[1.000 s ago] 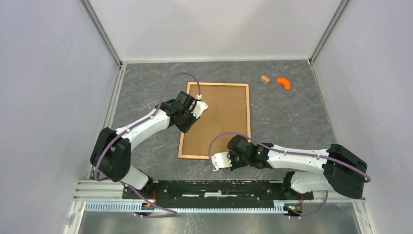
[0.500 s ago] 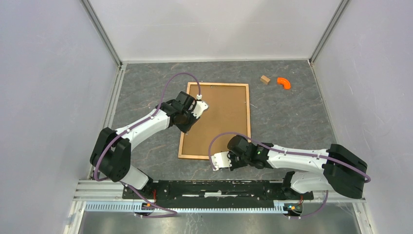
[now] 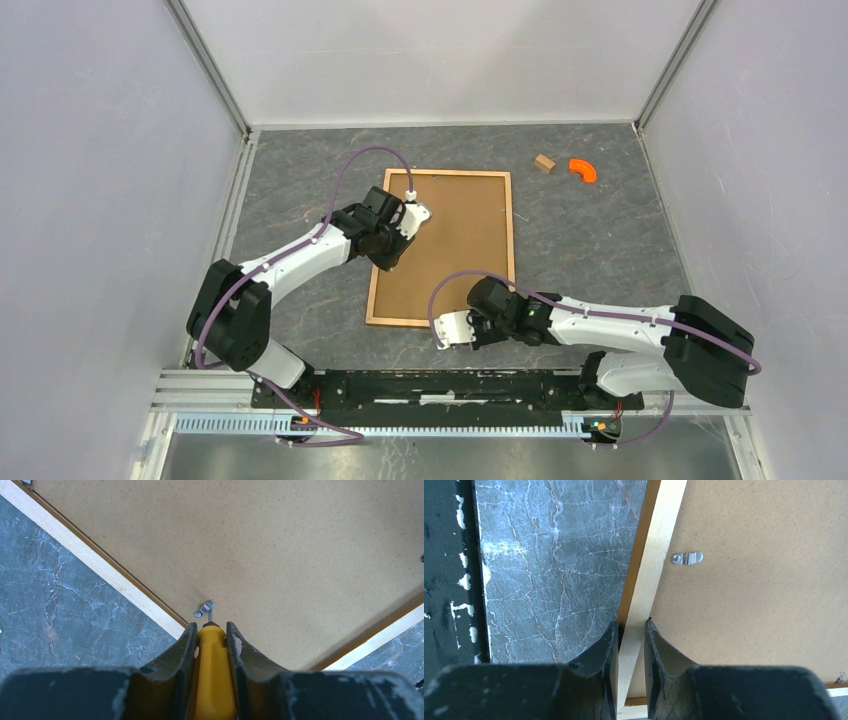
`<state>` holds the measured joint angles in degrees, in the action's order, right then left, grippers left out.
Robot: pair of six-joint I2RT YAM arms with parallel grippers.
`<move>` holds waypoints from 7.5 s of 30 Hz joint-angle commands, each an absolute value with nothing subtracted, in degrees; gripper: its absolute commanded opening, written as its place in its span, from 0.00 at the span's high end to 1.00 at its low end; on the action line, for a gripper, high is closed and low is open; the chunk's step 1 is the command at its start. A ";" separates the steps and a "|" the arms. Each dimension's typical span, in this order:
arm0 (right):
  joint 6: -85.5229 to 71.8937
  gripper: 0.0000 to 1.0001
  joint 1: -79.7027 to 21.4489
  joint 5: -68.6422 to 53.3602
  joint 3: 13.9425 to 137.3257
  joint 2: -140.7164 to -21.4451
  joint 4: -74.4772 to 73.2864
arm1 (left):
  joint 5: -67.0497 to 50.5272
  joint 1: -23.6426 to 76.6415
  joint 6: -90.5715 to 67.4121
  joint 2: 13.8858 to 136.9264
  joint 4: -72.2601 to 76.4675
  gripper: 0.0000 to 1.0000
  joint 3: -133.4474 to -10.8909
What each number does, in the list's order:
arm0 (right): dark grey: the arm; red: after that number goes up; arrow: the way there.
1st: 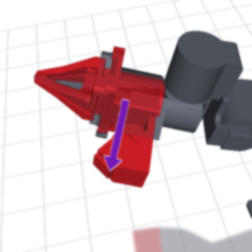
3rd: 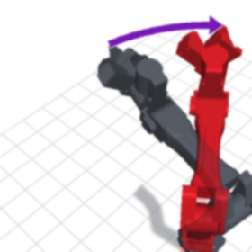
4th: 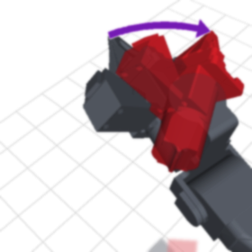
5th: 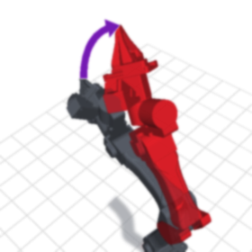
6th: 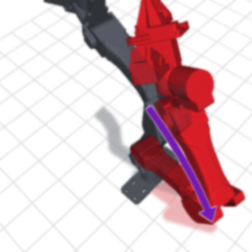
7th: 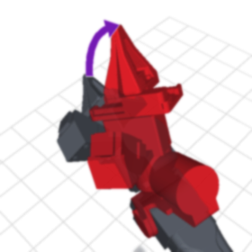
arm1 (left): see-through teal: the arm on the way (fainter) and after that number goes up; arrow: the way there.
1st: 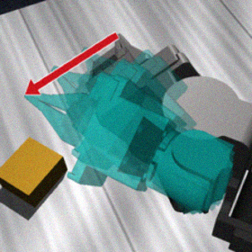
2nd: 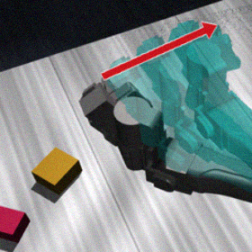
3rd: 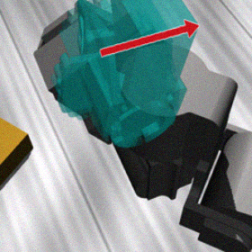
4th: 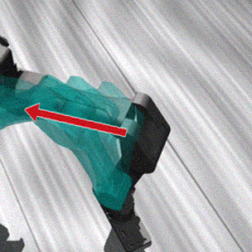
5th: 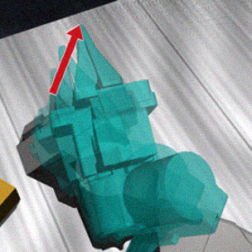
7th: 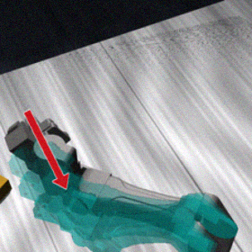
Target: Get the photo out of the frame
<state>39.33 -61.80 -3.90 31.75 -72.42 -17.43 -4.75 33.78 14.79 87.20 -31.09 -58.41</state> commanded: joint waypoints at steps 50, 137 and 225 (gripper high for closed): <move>43.86 1.00 -62.03 -12.83 30.06 -73.67 -22.40 | 0.27 21.80 13.52 109.61 -25.21 0.98 -86.62; 44.12 1.00 -62.05 -13.88 30.61 -75.04 -22.75 | -5.06 24.53 9.67 114.65 -26.18 0.98 -89.84; 46.00 0.99 -20.87 -21.22 69.18 -104.05 -25.56 | -14.35 16.26 3.96 77.97 -33.88 0.98 -69.34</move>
<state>29.15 -20.23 -16.27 63.20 -102.37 -20.91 -12.62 16.56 3.03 80.40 -33.41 -70.39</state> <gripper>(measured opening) 0.048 0.289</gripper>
